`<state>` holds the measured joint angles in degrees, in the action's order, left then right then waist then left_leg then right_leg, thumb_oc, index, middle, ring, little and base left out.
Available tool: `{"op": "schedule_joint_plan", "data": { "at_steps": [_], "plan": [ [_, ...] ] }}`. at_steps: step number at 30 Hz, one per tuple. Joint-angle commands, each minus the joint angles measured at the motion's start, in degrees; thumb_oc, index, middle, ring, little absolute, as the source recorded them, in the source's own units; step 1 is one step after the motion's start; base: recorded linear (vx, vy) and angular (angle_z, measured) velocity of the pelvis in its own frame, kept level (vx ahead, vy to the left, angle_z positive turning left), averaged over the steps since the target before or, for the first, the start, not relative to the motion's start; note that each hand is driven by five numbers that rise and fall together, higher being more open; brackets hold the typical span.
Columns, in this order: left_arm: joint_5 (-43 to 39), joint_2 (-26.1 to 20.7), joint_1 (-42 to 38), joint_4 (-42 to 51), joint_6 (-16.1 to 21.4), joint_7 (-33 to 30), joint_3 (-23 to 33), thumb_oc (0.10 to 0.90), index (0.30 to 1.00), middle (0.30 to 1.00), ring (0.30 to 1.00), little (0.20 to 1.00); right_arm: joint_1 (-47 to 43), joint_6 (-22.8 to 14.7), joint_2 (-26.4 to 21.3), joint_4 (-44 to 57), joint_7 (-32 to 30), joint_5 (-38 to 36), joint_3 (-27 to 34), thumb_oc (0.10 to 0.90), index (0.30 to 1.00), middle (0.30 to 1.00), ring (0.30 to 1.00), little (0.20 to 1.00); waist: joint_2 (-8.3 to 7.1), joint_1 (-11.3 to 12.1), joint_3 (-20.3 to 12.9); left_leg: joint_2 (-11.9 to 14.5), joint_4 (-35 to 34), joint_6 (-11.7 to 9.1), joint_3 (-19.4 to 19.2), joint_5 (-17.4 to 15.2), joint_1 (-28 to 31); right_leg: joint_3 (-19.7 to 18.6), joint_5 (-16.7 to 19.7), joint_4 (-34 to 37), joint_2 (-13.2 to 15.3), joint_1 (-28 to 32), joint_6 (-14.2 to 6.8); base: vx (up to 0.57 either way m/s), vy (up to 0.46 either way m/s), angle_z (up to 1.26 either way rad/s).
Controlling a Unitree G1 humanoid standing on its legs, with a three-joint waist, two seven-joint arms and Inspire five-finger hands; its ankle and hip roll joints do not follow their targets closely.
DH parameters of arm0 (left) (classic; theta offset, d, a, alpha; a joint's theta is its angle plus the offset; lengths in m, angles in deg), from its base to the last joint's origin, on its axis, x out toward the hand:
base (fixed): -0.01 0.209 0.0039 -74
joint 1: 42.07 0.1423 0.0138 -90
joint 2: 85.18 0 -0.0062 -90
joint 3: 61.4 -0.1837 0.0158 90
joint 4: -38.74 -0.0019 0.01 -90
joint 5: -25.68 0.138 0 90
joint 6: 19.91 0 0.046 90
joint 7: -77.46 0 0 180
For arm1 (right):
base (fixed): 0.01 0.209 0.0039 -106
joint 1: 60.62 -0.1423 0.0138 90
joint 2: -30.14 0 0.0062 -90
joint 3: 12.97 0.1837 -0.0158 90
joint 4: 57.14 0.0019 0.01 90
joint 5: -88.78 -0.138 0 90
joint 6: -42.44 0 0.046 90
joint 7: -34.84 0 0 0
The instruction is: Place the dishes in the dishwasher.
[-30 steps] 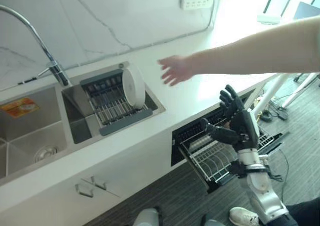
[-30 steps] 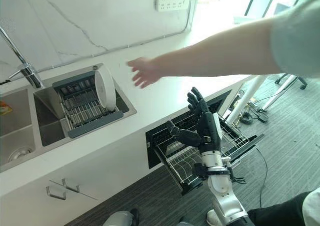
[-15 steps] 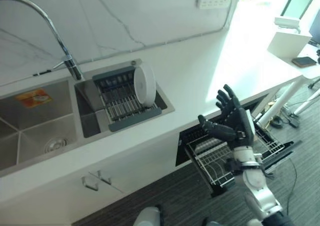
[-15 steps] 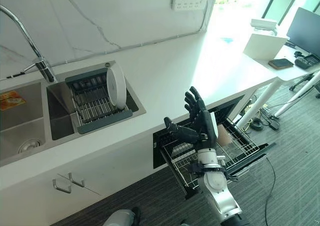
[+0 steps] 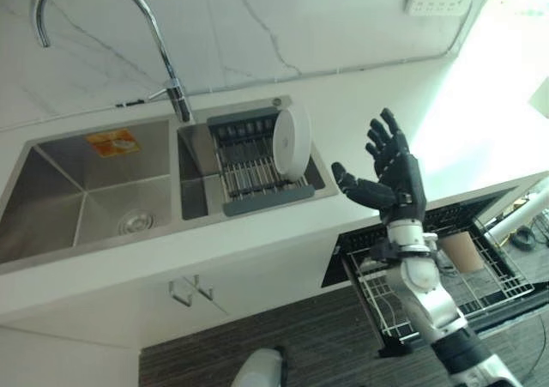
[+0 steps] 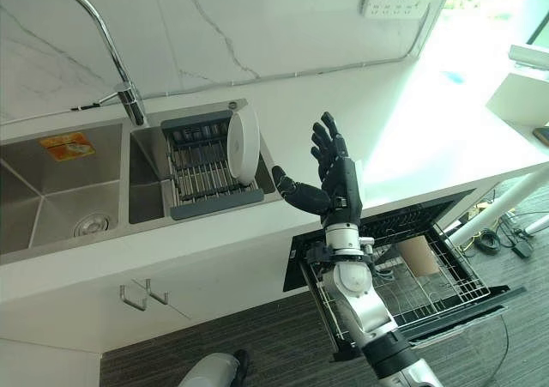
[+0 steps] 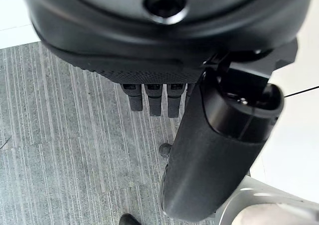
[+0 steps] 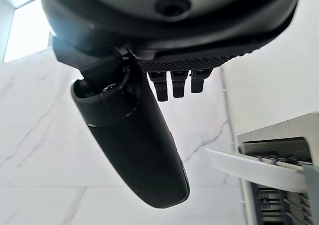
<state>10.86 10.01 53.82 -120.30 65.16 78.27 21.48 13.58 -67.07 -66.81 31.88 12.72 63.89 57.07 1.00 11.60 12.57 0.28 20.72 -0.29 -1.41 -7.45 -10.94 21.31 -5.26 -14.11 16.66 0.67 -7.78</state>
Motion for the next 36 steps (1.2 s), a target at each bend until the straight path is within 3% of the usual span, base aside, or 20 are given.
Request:
{"op": "schedule_joint_plan", "data": {
  "at_steps": [1, 9, 24, 29, 36],
  "plan": [
    [3.1, -0.2, 0.7, 0.1, 0.9, 0.9, -3.3, 0.8, 0.9, 0.9, 0.9, 0.9, -8.2, -3.6, -0.6, 2.4, -1.6, 0.1, 2.4, 0.8, 0.9, 0.9, 0.9, 0.9, 0.56, 1.1, -0.6, 6.0, -3.5, -4.1, 0.2, -3.3, 4.0, -1.8, -6.1, -3.1, 0.1, -1.1, 0.0, 0.03, 0.039, 0.01],
    [3.6, -0.6, -0.5, 1.5, 1.3, 1.5, -6.3, 0.8, 0.9, 0.9, 0.9, 0.9, -12.6, -2.4, 0.2, 0.0, -4.2, -0.2, 3.1, 0.8, 0.9, 0.9, 0.9, 0.9, 1.51, 1.3, 0.9, 5.4, -3.5, -4.2, 1.1, -2.6, 2.9, -2.0, -5.3, -3.1, 0.6, -2.4, 0.0, 0.02, 0.048, 0.02],
    [4.9, -0.9, -0.4, 2.9, 0.0, 4.8, -8.5, 0.8, 0.9, 0.9, 0.9, 0.9, -19.0, 1.2, 2.0, -4.0, 0.7, -3.1, 2.3, 0.8, 0.9, 0.9, 0.9, 0.9, 3.27, 1.5, 2.4, 3.8, -3.5, -3.8, 1.2, -2.2, 2.3, -2.0, -4.1, -3.1, 2.7, -3.0, -0.7, 0.0, 0.047, 0.02],
    [8.1, -1.7, -0.3, 2.3, -1.0, 4.9, -9.6, 0.8, 0.9, 0.9, 0.9, 0.9, -22.7, 2.7, 3.3, -5.9, 2.4, -4.4, 1.8, 0.8, 0.9, 0.9, 0.9, 0.9, 4.54, 1.6, 3.2, 3.1, -3.5, -3.6, 1.5, -1.8, 1.5, -2.8, -3.8, -3.1, 3.4, -3.7, -1.0, -0.02, 0.039, 0.03],
    [8.8, -1.7, 0.6, 1.5, -0.8, 4.9, -9.0, 0.8, 0.9, 0.9, 0.9, 0.9, -23.7, 3.9, 4.1, -7.1, 2.2, -5.1, 1.7, 0.8, 0.9, 0.9, 0.9, 0.9, 4.91, 2.0, 3.0, 3.2, -3.5, -3.8, 1.5, -1.5, 1.2, -2.7, -3.9, -3.1, 3.7, -3.6, -1.1, 0.03, 0.007, 0.0]
  ]
}}
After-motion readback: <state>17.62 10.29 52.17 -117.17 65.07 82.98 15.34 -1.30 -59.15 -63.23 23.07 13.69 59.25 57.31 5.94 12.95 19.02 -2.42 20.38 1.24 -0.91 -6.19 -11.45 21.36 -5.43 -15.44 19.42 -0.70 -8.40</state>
